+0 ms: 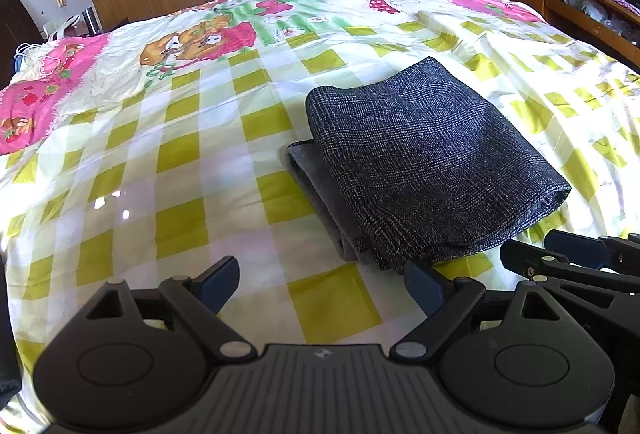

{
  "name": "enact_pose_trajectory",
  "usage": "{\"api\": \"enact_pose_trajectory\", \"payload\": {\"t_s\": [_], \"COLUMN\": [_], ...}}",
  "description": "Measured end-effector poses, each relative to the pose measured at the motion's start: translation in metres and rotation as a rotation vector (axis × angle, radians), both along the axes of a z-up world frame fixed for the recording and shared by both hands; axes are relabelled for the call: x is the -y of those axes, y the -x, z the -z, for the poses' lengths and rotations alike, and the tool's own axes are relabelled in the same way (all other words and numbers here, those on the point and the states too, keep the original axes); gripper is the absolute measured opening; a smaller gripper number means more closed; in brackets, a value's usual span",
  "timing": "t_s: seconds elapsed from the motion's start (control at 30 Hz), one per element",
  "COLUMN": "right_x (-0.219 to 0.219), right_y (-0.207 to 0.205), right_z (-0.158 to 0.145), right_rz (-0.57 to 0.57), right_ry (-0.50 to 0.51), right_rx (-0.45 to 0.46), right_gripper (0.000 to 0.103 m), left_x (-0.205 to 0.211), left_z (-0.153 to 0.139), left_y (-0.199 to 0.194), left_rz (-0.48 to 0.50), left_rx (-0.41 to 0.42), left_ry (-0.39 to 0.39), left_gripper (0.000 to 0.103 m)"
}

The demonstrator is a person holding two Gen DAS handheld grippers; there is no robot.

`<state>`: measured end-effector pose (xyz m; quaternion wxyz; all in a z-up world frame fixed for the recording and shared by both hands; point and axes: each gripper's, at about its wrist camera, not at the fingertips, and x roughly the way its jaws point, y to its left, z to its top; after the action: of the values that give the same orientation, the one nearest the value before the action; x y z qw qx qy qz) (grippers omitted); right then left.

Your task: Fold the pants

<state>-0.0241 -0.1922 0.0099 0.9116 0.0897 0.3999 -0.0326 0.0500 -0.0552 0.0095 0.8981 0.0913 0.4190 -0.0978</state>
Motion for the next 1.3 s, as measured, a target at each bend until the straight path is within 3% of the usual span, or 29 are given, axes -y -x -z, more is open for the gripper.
{"api": "enact_pose_trajectory", "payload": {"t_s": [1.3], "right_x": [-0.0029], "right_y": [-0.002], "right_z": [-0.0001], "right_rz": [-0.015], "right_ry": [0.023], "right_rx": [-0.013], "right_gripper": [0.039], "left_x": [-0.0026], "left_z": [0.0032], "left_y": [0.001], "left_rz": [-0.006], "left_rx": [-0.024], "left_ry": [0.013], "left_gripper": [0.099]}}
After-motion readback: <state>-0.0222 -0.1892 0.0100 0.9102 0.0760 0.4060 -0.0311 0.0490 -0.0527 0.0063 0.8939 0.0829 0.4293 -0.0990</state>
